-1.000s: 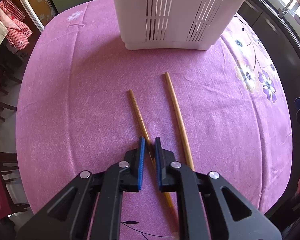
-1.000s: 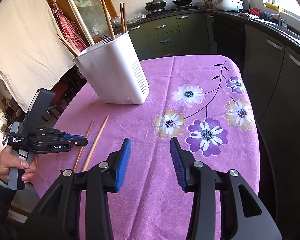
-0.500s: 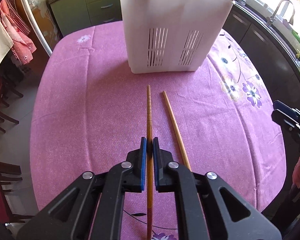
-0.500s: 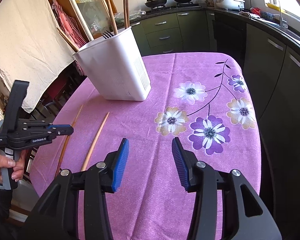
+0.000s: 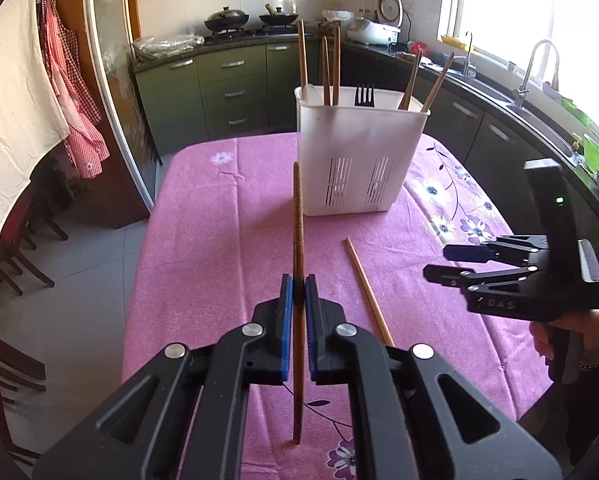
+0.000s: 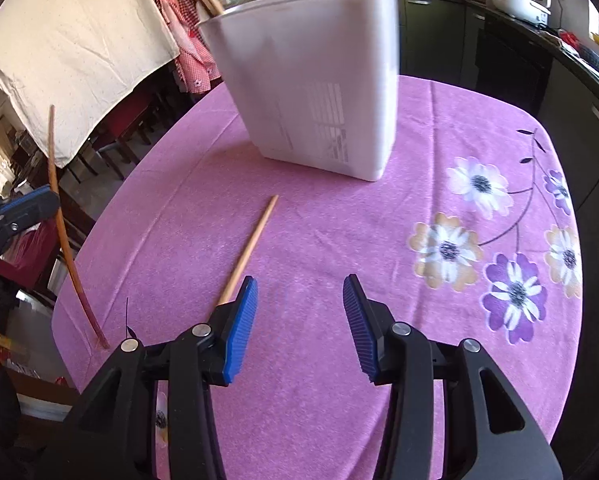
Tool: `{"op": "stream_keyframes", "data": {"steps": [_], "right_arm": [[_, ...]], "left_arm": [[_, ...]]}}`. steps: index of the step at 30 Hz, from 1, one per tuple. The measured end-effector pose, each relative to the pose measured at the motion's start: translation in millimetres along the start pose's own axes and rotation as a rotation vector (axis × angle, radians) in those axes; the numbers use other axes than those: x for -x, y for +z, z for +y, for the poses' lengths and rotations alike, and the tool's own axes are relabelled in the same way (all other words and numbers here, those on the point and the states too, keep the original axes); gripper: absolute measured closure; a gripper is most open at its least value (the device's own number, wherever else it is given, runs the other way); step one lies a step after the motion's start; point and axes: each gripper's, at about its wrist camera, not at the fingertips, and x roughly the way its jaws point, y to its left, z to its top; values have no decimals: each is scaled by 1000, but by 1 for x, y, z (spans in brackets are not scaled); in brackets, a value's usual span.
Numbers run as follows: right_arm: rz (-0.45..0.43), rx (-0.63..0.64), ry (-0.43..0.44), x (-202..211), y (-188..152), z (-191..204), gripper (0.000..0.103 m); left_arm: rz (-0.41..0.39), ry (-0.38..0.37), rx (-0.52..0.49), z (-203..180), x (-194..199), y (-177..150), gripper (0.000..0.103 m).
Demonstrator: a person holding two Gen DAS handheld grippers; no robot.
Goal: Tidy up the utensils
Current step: 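Lift the chopstick with left gripper while right gripper grasps the last chopstick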
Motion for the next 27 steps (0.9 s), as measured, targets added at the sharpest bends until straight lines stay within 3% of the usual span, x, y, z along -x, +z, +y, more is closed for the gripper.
{"op": "stream_keyframes", "data": {"steps": [6, 14, 20, 26, 27], "right_arm": [[92, 58, 13, -38, 19, 37, 58], [175, 65, -43, -69, 27, 53, 58], [204, 93, -85, -81, 30, 68, 53], [217, 116, -140, -83, 31, 70, 77], [216, 115, -136, -82, 30, 70, 89]], "left_arm": [[-86, 29, 14, 11, 18, -8, 97], [-116, 25, 28, 21, 21, -12, 97], [-121, 13, 22, 23, 21, -14, 97], [-120, 6, 19, 25, 22, -18, 97], [-121, 6, 21, 26, 22, -18, 97]]}}
